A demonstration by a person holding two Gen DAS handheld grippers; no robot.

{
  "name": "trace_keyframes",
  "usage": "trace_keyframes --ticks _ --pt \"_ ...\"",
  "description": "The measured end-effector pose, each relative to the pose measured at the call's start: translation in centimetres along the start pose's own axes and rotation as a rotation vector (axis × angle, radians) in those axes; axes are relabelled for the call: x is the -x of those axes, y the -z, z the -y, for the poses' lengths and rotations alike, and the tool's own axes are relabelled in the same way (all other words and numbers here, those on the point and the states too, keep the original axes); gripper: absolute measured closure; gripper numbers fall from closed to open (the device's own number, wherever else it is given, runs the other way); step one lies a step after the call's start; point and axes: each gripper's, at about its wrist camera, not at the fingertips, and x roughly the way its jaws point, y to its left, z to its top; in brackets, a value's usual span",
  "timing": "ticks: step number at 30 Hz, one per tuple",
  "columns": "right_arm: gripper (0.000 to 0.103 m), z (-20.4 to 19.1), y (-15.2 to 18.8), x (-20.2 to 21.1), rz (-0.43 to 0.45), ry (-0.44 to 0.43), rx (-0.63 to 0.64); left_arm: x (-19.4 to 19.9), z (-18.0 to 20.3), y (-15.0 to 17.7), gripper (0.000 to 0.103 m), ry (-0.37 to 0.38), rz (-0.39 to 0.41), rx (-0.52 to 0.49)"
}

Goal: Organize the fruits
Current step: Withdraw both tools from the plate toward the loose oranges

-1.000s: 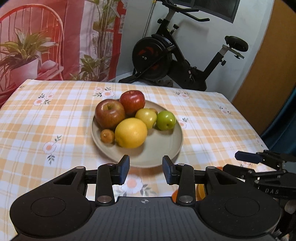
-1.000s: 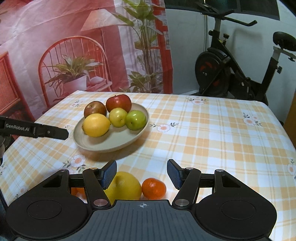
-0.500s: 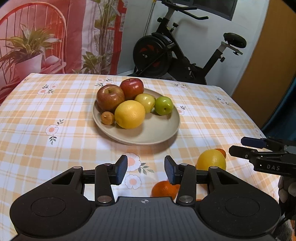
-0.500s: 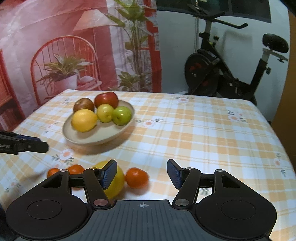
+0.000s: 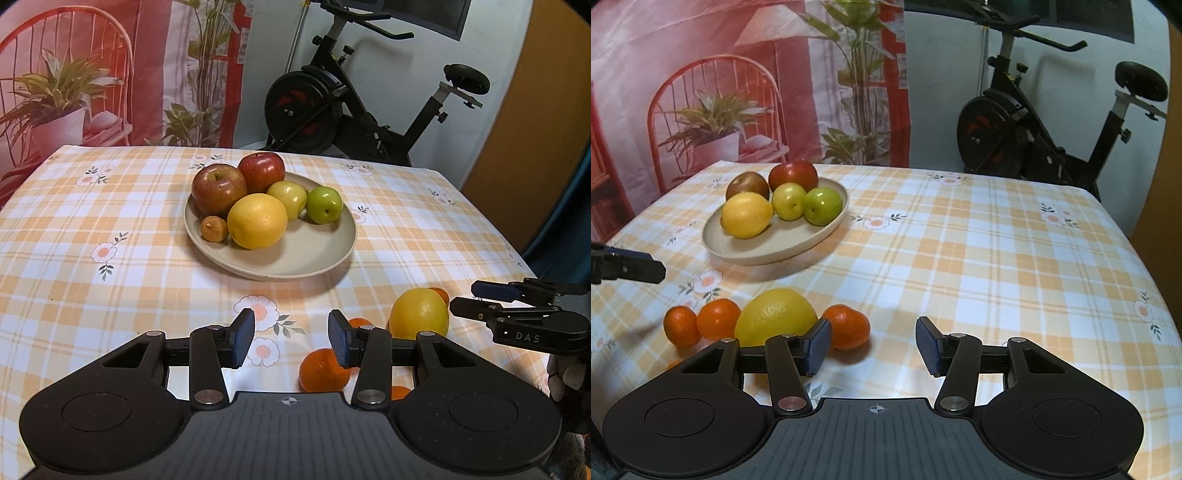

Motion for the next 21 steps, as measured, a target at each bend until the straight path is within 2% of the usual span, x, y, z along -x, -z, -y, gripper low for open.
trace_keyframes --ticks 21 --pt "0.063 -0.3 -0.6 -2.0 -0.028 -0.084 0.021 -0.7 0.5 0.5 0.057 0.043 -0.052 -0.005"
